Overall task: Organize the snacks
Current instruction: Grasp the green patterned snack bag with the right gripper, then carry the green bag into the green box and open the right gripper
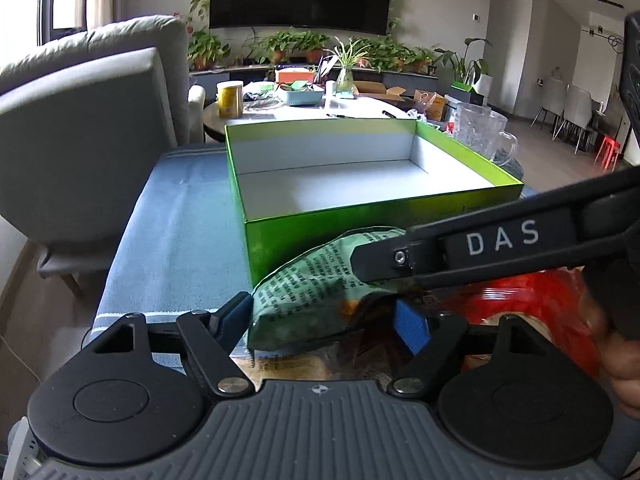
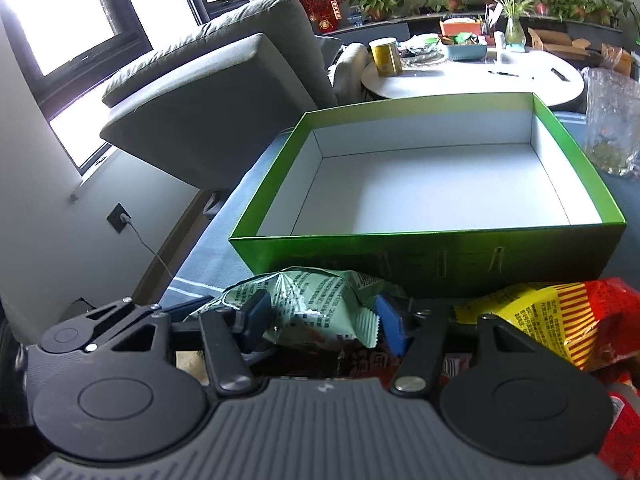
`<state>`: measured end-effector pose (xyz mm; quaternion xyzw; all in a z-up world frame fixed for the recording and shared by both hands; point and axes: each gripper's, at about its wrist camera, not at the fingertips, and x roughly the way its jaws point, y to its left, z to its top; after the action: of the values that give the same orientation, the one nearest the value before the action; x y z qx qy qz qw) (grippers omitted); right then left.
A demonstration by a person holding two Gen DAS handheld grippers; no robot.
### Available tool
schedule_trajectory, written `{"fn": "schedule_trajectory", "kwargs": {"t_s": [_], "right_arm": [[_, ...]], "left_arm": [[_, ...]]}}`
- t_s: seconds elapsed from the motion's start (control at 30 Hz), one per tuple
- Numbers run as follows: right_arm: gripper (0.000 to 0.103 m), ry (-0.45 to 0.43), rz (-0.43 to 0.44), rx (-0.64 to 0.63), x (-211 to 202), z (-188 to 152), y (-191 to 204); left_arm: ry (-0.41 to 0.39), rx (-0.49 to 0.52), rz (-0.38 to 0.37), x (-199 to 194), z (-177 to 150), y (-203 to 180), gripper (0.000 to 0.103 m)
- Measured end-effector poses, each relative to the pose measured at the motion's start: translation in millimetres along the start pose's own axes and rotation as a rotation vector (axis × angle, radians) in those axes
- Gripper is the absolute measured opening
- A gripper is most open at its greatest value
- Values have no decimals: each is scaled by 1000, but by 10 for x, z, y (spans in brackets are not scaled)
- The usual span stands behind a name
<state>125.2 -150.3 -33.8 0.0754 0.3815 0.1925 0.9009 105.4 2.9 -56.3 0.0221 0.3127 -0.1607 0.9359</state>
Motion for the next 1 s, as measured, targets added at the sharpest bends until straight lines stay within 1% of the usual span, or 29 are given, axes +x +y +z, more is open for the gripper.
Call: {"fn": "schedule_trajectory", "kwargs": {"t_s": [0.13,0.3,0.43,0.53,0.67,0.77,0.93,1.0], "right_arm": [[80,-38,6,-5,-176,-8,36],[80,-135,14,-28,-469,52,108],[80,-202,5,-52,-563,190,132],[80,-239,-5,-59,-531,326,84],[80,-250,-3,-40,-396,479,-38],[80,-244,2,-18,-298,519,-104],[80,-216,13,3,-132,528,-166],[80,-190,43,9,-59,535,-182]], "left_arm": [[-42,-6,-11,-172,49,-34,74],[-138,28,-1,-421,193,-156,74],[-178,50,1,-440,391,-187,74],[-195,66,3,-339,543,-181,74],[-193,69,1,-169,674,-146,74],[-176,66,1,-56,717,-106,74],[-177,80,-19,56,723,-59,74],[-181,84,-24,87,732,-64,74]]}}
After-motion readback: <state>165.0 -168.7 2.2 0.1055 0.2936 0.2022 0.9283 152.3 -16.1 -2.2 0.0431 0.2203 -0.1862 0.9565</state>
